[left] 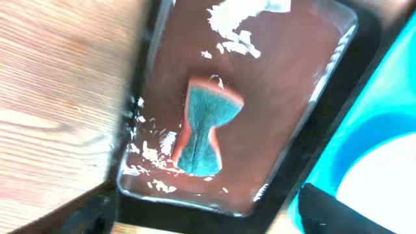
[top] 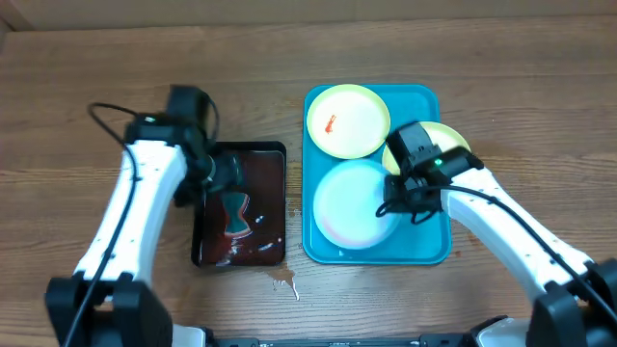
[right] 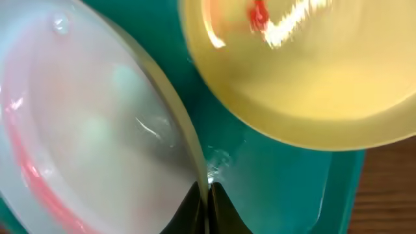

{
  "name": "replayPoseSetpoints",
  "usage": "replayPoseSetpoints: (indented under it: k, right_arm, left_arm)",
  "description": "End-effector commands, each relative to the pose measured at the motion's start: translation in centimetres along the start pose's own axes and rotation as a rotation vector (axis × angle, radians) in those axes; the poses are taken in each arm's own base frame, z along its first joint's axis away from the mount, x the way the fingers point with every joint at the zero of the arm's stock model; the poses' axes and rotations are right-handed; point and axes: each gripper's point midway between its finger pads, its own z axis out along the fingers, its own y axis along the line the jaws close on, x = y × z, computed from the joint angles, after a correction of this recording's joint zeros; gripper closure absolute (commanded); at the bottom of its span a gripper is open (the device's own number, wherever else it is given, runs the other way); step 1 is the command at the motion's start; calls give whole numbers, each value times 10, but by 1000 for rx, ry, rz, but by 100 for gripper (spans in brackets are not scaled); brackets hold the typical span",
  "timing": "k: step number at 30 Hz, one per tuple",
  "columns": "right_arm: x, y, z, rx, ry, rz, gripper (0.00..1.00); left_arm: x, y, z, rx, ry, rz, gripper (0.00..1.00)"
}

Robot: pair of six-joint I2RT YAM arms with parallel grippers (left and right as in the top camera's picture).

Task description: Clean dirty plates on tray and stack at the side

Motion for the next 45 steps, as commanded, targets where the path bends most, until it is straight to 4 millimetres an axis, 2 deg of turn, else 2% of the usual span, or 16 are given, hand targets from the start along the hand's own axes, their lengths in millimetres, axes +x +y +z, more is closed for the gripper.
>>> replayPoseSetpoints:
  k: [1, 5, 7, 10, 13, 16, 17, 19, 22, 28, 34, 40, 45]
  right_arm:
    - [-39, 31, -61, -24, -192, -145, 96]
    - [-60, 65, -94, -21, -345, -267, 96]
    - [-71, 87, -107, -24, -447, -314, 96]
    - [-79, 122, -117, -53, -562, -351, 96]
    - [-76, 156, -113, -85, -607, -397, 96]
    - [-72, 177, -97, -43, -628, -432, 96]
    - [-70, 183, -83, 15, -636, -450, 96]
    - [-67, 189, -75, 51, -643, -468, 96]
    - [-60, 196, -78, 83, -675, -488, 96]
    - [-50, 200, -118, 219, -848, -482, 96]
    - [-38, 204, -137, 291, -929, -489, 96]
    - [-37, 192, -162, 420, -1038, -438, 96]
    - [-33, 195, -167, 422, -1059, -438, 96]
  left_arm:
    - [-30, 2, -72, 95, -188, -39, 0]
    - [-45, 5, -126, 193, -297, -86, 0]
    - [-47, 8, -144, 219, -334, -100, 0]
    - [-46, 12, -159, 228, -370, -110, 0]
    - [-43, 13, -162, 226, -370, -111, 0]
    - [-38, 17, -159, 206, -348, -116, 0]
    - [-35, 18, -157, 198, -336, -116, 0]
    - [-33, 21, -156, 185, -329, -119, 0]
    - [-33, 27, -155, 151, -334, -126, 0]
    - [-35, 32, -155, 120, -346, -133, 0]
    - [-36, 32, -156, 122, -352, -136, 0]
    - [-36, 32, -156, 122, -352, -136, 0]
    - [-36, 32, -156, 122, -352, -136, 0]
